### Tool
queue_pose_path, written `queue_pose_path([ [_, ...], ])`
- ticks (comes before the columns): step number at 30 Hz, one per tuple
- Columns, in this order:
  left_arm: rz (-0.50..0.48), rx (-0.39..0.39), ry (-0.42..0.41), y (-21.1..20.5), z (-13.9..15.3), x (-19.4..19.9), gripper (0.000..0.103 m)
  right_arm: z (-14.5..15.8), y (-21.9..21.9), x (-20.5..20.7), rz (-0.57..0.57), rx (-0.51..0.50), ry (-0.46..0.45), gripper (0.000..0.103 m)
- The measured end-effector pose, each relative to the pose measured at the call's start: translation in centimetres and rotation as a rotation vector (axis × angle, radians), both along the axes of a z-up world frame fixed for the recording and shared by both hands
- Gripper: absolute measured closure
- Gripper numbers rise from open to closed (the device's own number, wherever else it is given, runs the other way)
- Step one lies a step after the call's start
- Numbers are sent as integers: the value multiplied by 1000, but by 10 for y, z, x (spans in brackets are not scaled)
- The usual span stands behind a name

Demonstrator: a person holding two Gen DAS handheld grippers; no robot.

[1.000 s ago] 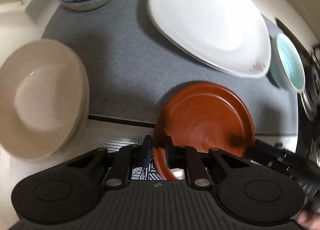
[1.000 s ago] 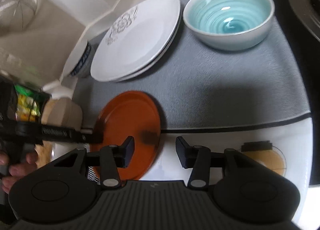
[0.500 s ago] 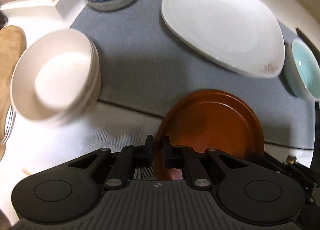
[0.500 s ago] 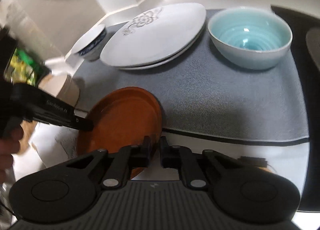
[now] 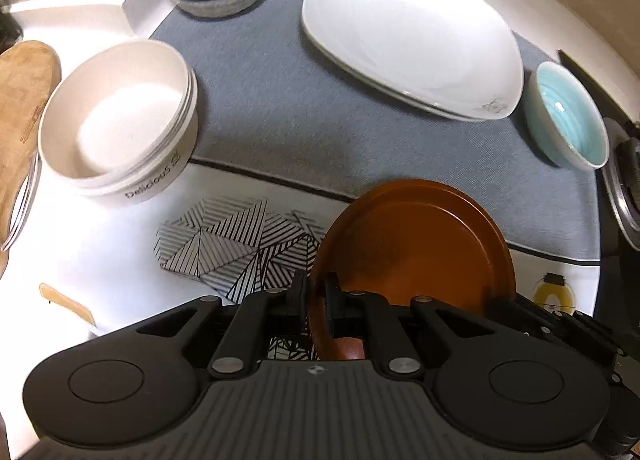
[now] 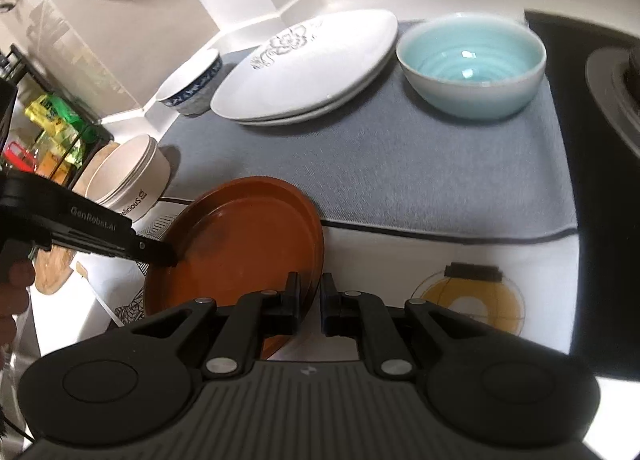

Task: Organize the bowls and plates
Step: 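Grip the brown plate rim with both grippers and lift it, then lower the brown plate onto the stacked white plates and open both grippers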

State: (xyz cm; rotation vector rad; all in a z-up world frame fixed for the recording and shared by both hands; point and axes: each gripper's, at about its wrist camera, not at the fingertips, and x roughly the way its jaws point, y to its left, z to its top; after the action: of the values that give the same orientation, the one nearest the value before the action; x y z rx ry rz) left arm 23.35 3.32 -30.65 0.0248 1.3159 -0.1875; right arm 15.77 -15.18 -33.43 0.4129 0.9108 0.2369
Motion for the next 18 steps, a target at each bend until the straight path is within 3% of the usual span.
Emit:
queue_pose_path([
  [5,-49,-90,-38,7,11,9,94,15,-5,7,-49,-3,18,93],
  [9,-133,-72,-101,-1,28,17,94,33,-2,15,-99,-11,1,93],
  [15,-205,-193,-47,6,44,56,94,62,6,38,-224,-89,49,93],
  [18,-260,-187,-98,9,62,68,94,80,11,48,-247,-83,15,93],
])
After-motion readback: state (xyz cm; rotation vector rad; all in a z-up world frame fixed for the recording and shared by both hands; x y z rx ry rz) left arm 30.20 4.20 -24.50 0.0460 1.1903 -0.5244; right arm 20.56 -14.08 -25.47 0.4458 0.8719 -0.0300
